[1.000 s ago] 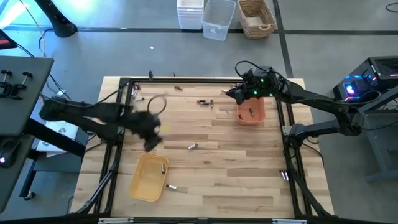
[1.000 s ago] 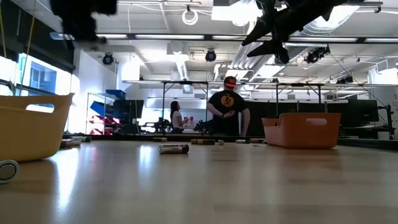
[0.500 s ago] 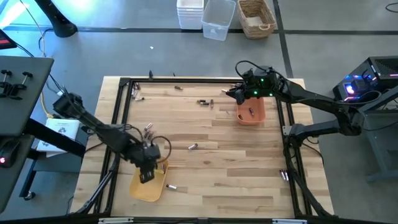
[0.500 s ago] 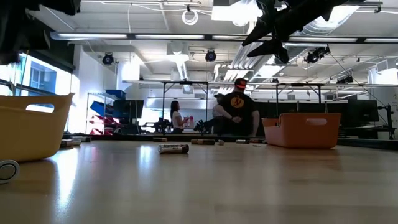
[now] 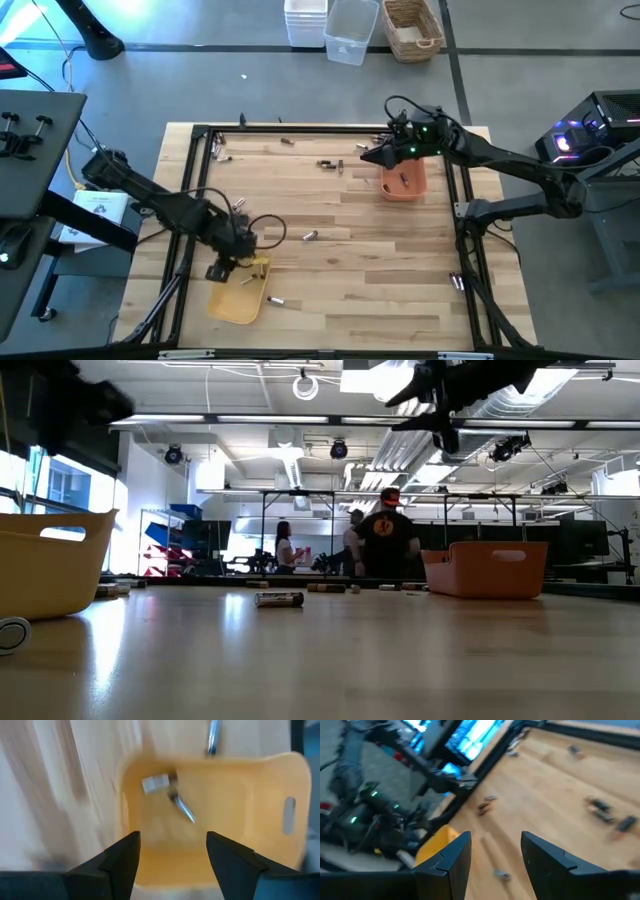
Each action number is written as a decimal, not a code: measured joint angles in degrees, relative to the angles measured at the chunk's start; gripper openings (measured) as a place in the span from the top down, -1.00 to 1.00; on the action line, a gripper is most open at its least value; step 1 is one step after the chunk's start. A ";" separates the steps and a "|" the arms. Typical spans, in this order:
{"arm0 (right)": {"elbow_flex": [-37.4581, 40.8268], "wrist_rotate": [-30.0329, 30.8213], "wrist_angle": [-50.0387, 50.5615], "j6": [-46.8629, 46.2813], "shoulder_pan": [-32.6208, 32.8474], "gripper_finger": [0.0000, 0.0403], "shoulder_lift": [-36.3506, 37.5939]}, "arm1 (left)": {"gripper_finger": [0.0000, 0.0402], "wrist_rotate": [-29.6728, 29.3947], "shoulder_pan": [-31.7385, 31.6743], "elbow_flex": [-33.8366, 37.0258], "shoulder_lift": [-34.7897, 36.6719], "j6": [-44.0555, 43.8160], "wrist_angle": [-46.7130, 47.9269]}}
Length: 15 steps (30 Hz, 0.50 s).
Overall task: Sort batteries
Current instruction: Put the silver battery into the yellow bin
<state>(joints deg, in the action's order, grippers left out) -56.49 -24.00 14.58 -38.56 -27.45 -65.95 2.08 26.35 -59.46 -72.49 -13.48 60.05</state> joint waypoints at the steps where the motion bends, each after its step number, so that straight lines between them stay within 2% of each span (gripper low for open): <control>1: -0.02 -0.05 -0.46 -0.40 0.63 0.17 0.37 | -0.10 -0.82 -0.52 -0.47 0.04 5.38 -1.70; 5: -0.02 0.29 -0.68 -2.73 3.24 0.17 2.09 | -0.11 -1.08 -2.52 -0.68 -1.53 22.13 -13.49; 8: -0.02 1.26 -0.62 -4.14 5.91 0.17 3.89 | -0.11 -0.89 -3.66 -0.68 -4.83 27.95 -19.95; 11: -0.04 3.54 -0.45 -4.97 9.45 0.17 5.76 | -0.11 -0.95 -3.86 -1.25 -9.20 27.91 -22.15; 15: -0.07 6.92 0.76 -3.66 14.16 0.17 7.62 | -0.08 -1.93 -1.62 -5.59 -16.37 23.10 -21.20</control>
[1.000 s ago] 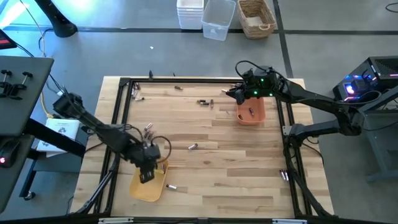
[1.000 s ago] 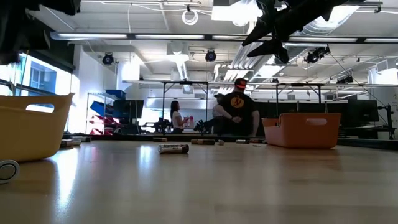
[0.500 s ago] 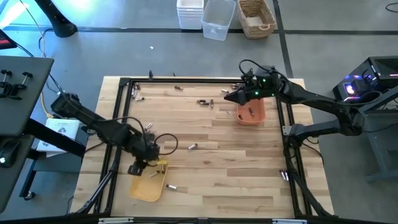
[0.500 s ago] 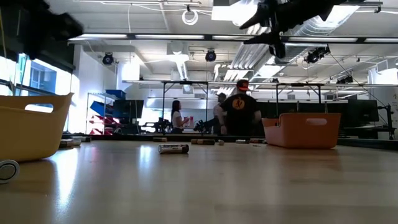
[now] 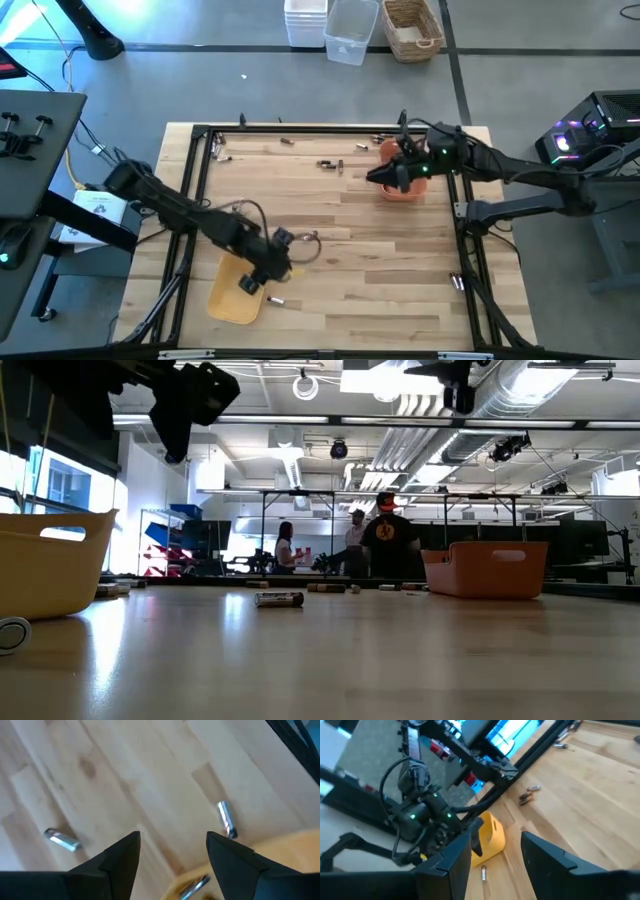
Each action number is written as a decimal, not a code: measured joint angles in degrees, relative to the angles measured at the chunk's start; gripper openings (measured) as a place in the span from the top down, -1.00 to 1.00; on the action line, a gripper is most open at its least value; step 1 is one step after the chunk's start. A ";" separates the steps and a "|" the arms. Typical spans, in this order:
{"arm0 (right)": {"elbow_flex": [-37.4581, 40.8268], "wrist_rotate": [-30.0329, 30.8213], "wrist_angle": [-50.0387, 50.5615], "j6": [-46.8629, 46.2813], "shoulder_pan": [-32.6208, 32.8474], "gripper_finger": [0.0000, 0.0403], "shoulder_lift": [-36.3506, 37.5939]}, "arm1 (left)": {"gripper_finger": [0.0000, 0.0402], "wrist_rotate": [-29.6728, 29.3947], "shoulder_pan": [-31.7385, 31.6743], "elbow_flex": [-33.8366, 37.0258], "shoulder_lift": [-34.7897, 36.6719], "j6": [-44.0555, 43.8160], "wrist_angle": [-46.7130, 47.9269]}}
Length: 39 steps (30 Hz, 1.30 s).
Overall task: Sort batteries
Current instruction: Put the silver battery into the yellow bin
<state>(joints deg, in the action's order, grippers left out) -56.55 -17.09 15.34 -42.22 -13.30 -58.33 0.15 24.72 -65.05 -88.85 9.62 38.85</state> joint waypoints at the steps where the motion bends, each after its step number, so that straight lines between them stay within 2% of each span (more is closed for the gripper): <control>1: 0.00 0.83 0.69 0.51 1.04 0.17 0.38 | -0.07 -0.51 0.81 -1.63 -1.91 -1.28 0.04; 6: 0.00 3.69 3.71 2.78 5.65 0.17 0.99 | 0.02 -0.86 4.46 -10.45 -10.74 -6.59 0.90; 10: 0.00 4.83 4.19 4.16 7.80 0.17 1.01 | 0.05 -1.18 6.92 -15.19 -15.65 -10.90 5.50; 14: 0.00 8.01 4.15 4.14 9.03 0.17 1.01 | 0.05 -0.62 8.27 -15.35 -18.50 -14.34 8.07; 19: 0.00 11.05 4.15 4.15 9.82 0.17 1.01 | 0.05 -0.41 8.60 -15.20 -21.80 -14.62 8.15; 25: 0.00 11.33 4.17 3.97 9.98 0.17 1.01 | 0.05 3.15 8.55 -15.20 -24.54 -17.88 8.07; 34: 0.00 11.46 4.17 3.70 9.96 0.17 1.01 | 0.07 4.08 8.44 -15.30 -28.72 -19.75 7.92; 37: 0.00 11.58 4.17 3.68 9.96 0.17 1.01 | 0.25 3.57 8.38 -15.42 -29.34 -19.89 7.87; 39: 0.00 12.43 4.24 3.69 9.96 0.17 1.01 | 0.55 3.13 8.01 -15.40 -29.30 -20.56 8.18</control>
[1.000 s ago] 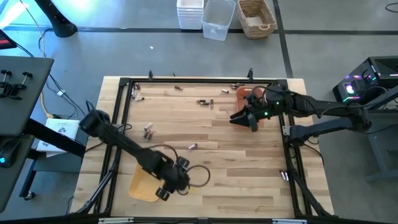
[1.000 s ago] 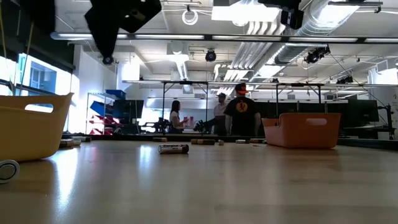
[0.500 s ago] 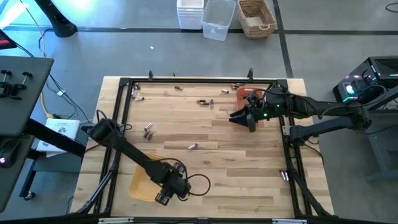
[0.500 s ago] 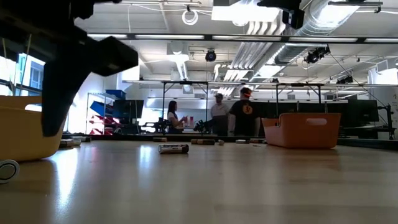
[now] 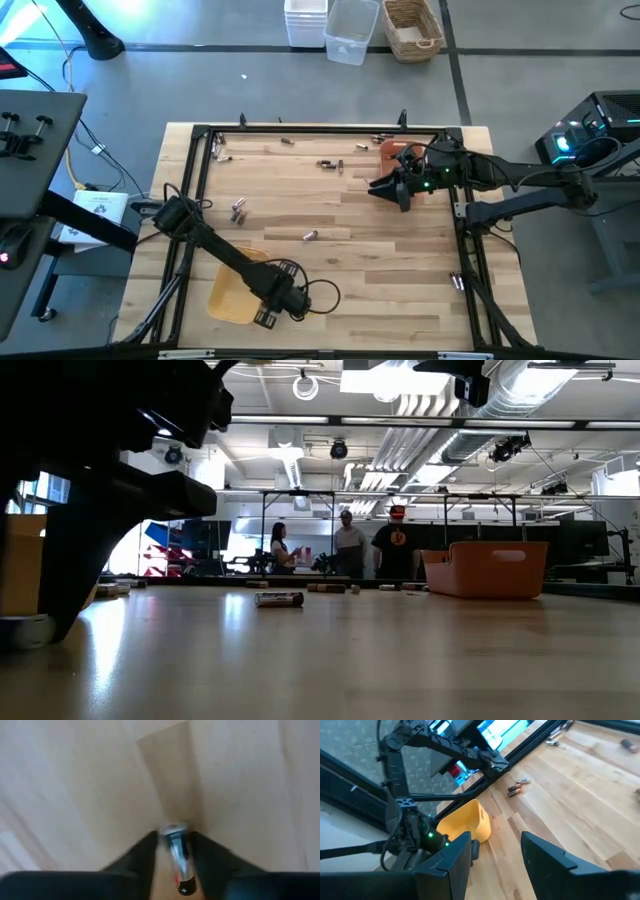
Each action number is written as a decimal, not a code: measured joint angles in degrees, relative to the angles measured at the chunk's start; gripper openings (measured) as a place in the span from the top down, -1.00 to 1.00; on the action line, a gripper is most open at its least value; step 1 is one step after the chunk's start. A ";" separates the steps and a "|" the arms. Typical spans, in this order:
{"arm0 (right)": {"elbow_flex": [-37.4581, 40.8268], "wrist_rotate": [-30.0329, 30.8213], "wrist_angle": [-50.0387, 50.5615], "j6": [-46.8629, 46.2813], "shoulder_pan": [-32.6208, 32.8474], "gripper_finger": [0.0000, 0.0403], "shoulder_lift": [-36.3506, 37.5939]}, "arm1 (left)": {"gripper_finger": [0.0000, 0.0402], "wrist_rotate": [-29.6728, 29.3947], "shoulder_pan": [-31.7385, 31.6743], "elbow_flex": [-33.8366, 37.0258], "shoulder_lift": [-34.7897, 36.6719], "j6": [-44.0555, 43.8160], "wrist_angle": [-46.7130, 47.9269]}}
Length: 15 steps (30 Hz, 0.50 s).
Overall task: Sort batteries
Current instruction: Put the silver battery into the yellow bin
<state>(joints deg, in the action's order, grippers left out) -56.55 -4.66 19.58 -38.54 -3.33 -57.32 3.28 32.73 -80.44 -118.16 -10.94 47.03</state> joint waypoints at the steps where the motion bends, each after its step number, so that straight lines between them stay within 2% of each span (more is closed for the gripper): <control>1: 0.00 0.13 0.01 -0.01 0.00 0.17 0.00 | 0.74 0.23 -0.31 0.06 0.44 -0.19 0.34; 3: 0.00 0.17 0.01 -0.01 0.00 0.17 0.00 | 0.87 1.31 -1.20 0.24 1.54 0.10 1.21; 6: 0.00 0.15 0.20 -0.01 0.00 0.17 0.00 | 0.87 1.20 -2.66 0.47 5.77 1.54 3.77; 11: 0.00 0.12 0.53 -0.01 0.00 0.17 -0.02 | 0.87 0.01 -5.80 0.26 16.04 1.95 1.42; 15: 0.00 0.31 0.48 -0.01 -0.02 0.17 -0.02 | 0.87 -3.04 -6.95 0.22 25.28 -2.10 0.08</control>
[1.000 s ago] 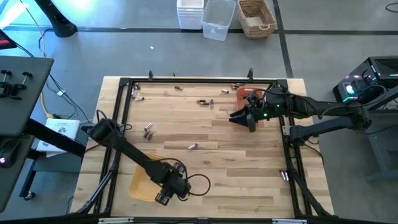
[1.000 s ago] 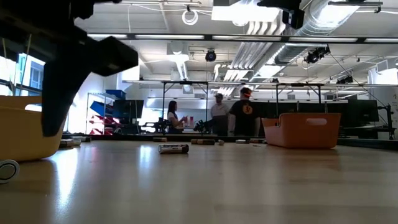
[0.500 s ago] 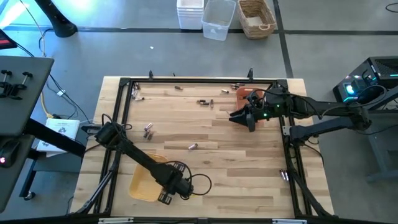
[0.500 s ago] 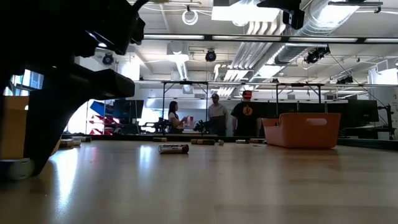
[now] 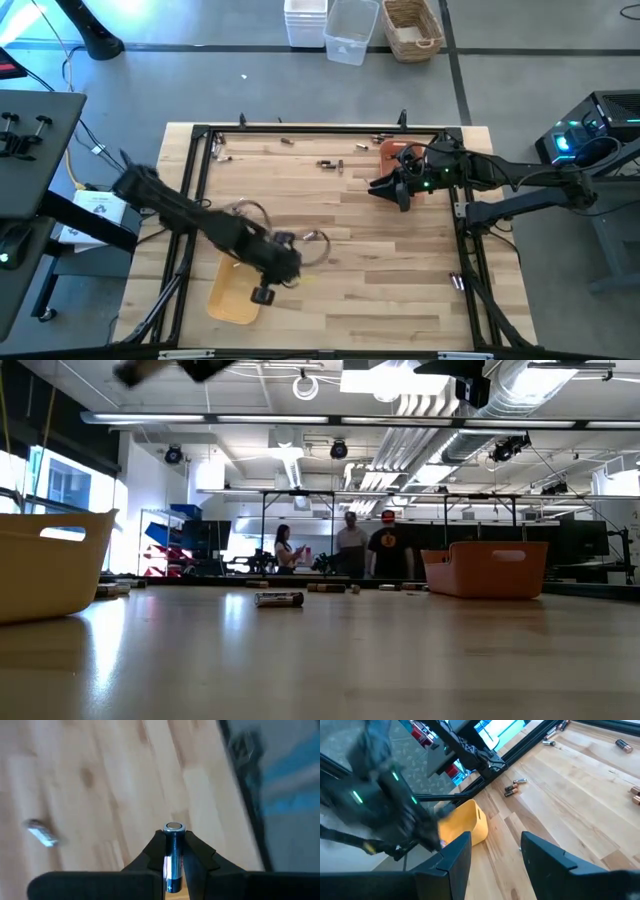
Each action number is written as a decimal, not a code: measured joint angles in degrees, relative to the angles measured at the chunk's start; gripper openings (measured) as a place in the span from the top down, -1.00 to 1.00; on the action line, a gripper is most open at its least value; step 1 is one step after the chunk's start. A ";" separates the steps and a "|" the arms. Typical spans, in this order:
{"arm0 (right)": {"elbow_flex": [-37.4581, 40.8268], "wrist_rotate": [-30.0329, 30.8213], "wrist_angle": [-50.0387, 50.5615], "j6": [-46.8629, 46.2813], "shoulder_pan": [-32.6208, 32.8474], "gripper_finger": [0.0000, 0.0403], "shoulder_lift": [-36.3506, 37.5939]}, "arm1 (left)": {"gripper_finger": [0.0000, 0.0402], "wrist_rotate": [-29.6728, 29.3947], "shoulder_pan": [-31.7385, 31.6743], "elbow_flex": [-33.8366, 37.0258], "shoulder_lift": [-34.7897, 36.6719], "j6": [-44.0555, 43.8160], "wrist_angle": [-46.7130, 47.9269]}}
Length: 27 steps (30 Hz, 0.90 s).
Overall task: Sort batteries
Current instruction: Put the silver battery into the yellow bin
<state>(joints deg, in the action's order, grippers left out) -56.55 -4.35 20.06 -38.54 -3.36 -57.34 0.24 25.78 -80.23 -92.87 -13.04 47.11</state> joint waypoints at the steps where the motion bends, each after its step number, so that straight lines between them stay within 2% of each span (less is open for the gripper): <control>1: 0.00 0.02 -0.04 0.00 0.00 0.17 0.00 | 0.87 -1.20 0.05 -0.02 2.11 -1.77 0.25; 5: 0.00 0.09 0.06 0.00 0.02 0.17 0.00 | 0.87 -6.68 3.41 -0.02 8.15 -10.84 7.20; 10: 0.00 0.89 0.02 1.07 0.02 0.17 -0.08 | 0.87 -8.80 11.99 4.09 9.87 -23.38 16.01; 13: 0.00 2.16 0.04 1.50 0.02 0.17 -0.13 | 0.87 -8.95 16.19 9.97 9.43 -28.98 14.24; 17: 0.00 2.90 -0.09 1.51 0.00 0.17 -0.13 | 0.84 -8.18 17.88 19.41 8.70 -34.15 5.56; 20: 0.02 2.87 -0.09 1.26 0.00 0.17 -0.13 | 0.63 -4.20 16.76 24.56 8.67 -37.84 -0.88; 23: 0.02 2.88 -0.05 1.09 0.00 0.17 -0.13 | 0.38 -0.65 14.96 26.28 8.67 -39.17 -1.84; 27: 0.02 3.63 -0.03 1.05 0.00 0.17 -0.13 | 0.11 4.39 12.07 25.84 9.50 -33.83 -1.16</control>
<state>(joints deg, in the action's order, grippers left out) -56.53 -0.72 20.03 -37.49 -3.36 -57.47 4.63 37.85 -54.39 -83.38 -46.87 45.95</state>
